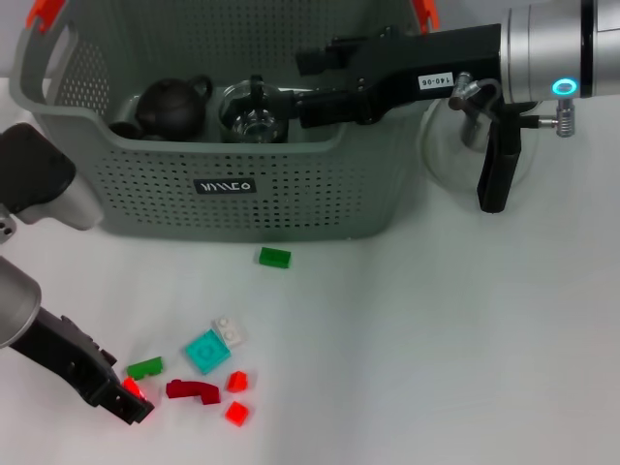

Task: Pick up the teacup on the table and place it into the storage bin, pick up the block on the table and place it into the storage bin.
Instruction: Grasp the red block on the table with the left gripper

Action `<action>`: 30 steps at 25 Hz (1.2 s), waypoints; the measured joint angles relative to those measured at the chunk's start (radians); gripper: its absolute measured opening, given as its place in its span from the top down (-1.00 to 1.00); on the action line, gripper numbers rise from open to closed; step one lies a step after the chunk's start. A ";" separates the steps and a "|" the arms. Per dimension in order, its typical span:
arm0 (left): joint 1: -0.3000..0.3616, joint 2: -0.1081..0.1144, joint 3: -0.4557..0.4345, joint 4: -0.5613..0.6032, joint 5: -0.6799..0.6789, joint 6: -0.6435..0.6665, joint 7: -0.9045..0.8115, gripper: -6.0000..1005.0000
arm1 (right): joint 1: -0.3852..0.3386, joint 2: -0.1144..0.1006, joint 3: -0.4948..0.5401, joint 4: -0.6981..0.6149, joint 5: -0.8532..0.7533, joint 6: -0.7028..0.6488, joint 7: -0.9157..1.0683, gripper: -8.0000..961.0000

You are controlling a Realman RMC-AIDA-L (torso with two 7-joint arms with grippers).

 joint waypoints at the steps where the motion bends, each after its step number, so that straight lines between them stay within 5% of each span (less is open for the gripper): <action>1: 0.000 0.000 0.000 0.000 0.000 0.000 0.000 -0.70 | 0.000 0.000 0.000 0.000 0.000 0.000 0.000 -0.63; 30: 0.023 0.000 0.141 -0.021 0.011 -0.041 -0.067 -0.70 | -0.005 0.000 0.000 0.000 0.003 0.014 -0.022 -0.63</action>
